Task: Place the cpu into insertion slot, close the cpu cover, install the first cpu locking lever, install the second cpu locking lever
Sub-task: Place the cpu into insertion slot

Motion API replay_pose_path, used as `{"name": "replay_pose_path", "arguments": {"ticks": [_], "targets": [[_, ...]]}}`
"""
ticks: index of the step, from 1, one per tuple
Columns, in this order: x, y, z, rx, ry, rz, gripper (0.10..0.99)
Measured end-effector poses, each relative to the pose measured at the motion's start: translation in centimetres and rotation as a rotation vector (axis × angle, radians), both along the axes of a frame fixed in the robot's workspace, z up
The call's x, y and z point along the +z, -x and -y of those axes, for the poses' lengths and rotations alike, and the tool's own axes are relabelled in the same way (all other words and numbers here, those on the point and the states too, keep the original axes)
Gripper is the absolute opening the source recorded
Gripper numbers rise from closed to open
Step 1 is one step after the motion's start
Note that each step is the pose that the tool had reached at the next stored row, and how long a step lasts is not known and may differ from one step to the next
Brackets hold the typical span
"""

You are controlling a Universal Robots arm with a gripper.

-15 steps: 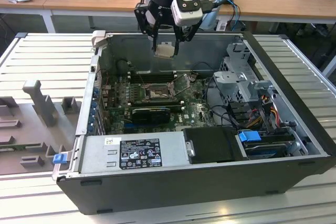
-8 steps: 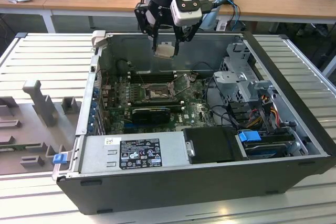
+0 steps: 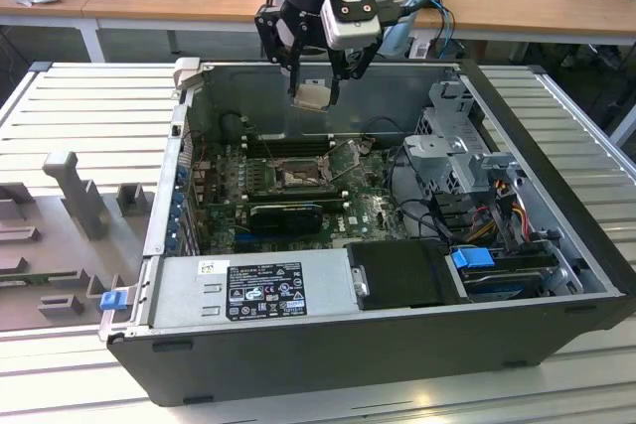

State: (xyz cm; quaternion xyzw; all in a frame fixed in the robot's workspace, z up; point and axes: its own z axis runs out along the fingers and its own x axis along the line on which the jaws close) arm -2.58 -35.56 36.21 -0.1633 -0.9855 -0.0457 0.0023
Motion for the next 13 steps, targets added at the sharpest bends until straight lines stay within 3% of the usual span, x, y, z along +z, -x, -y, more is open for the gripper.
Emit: {"name": "replay_pose_path", "arguments": {"ticks": [13], "targets": [[0.00,0.00,0.00,-0.025,0.000,0.0000,0.529]]}}
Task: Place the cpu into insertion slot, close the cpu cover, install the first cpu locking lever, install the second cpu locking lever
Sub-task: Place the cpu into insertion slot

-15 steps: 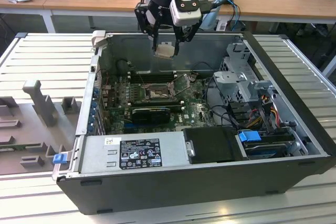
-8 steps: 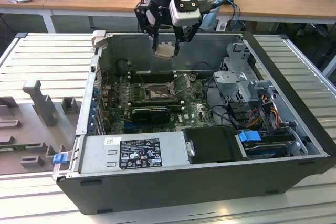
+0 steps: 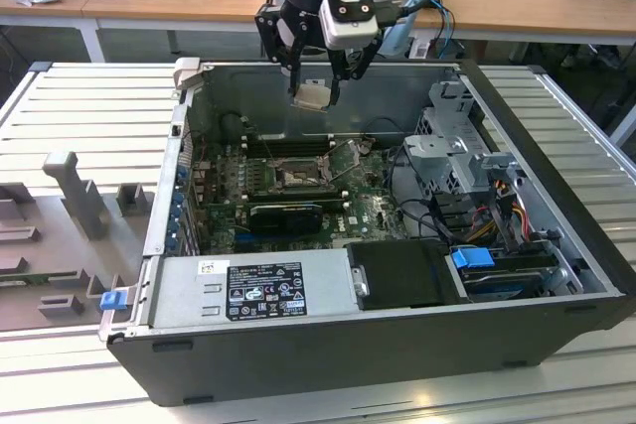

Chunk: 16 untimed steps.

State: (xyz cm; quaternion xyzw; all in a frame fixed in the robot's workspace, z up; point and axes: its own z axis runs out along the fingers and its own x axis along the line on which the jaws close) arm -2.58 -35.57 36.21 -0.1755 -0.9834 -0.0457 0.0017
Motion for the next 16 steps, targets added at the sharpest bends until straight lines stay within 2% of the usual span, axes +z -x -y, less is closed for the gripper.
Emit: {"name": "replay_pose_path", "arguments": {"ticks": [16], "targets": [[-0.01,0.00,0.00,-0.039,0.000,0.0000,0.529]]}}
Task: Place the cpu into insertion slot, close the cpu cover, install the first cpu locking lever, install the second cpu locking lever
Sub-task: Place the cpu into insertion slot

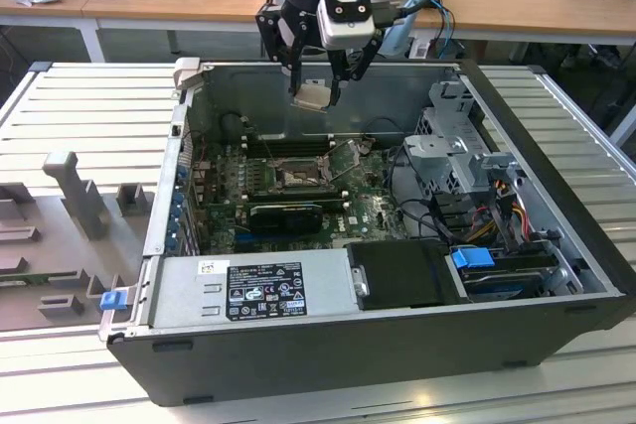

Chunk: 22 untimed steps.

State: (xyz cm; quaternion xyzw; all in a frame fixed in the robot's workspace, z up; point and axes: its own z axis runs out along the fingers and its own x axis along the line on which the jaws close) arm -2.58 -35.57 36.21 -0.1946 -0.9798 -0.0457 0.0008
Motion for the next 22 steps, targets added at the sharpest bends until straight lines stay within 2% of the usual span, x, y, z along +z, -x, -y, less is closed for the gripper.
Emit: {"name": "replay_pose_path", "arguments": {"ticks": [22], "targets": [[0.00,0.00,0.00,-0.046,0.000,0.0000,0.529]]}}
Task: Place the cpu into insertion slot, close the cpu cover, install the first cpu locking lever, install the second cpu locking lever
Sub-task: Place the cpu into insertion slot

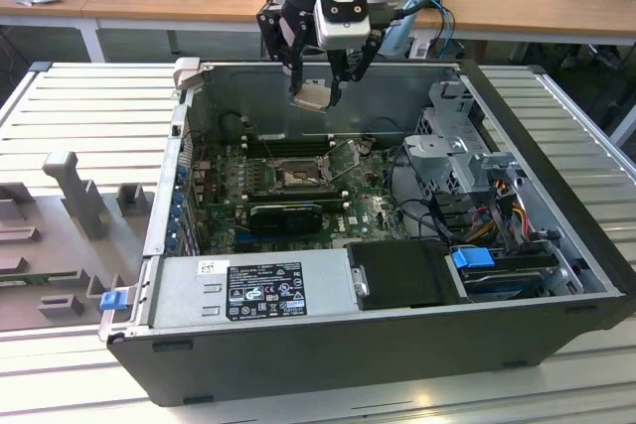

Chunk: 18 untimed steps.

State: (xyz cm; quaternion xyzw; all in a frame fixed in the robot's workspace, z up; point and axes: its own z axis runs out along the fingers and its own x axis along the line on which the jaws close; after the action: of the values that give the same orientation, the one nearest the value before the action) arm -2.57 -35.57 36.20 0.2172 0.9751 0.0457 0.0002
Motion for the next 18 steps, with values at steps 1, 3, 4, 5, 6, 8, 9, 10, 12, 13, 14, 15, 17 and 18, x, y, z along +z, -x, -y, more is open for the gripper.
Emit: {"name": "replay_pose_path", "arguments": {"ticks": [1,3,4,5,6,8,9,10,12,13,14,15,17,18], "targets": [[0.00,0.00,0.00,-0.001,0.000,0.0000,0.529],[0.00,0.00,0.00,-0.011,0.000,0.0000,0.529],[0.00,0.00,0.00,-0.021,0.000,0.0000,0.529],[-0.01,0.01,0.00,-0.031,0.001,-0.0001,0.529],[-0.02,0.00,0.00,-0.052,0.001,0.0000,0.529],[-0.03,0.00,0.00,-0.081,0.002,0.0000,0.529],[-0.04,0.00,0.00,-0.101,0.002,-0.0001,0.529],[-0.04,0.00,0.00,-0.115,0.002,-0.0001,0.529],[-0.05,0.00,0.00,-0.144,0.002,-0.0001,0.529],[-0.06,0.00,0.00,-0.155,0.002,-0.0001,0.529],[-0.08,0.00,0.00,-0.160,0.001,-0.0001,0.529],[-0.15,0.00,-0.01,-0.162,0.002,0.0000,0.529],[-0.35,0.00,0.00,-0.162,0.002,-0.0002,0.529],[-0.36,0.00,0.01,-0.164,0.002,-0.0001,0.529]]}}
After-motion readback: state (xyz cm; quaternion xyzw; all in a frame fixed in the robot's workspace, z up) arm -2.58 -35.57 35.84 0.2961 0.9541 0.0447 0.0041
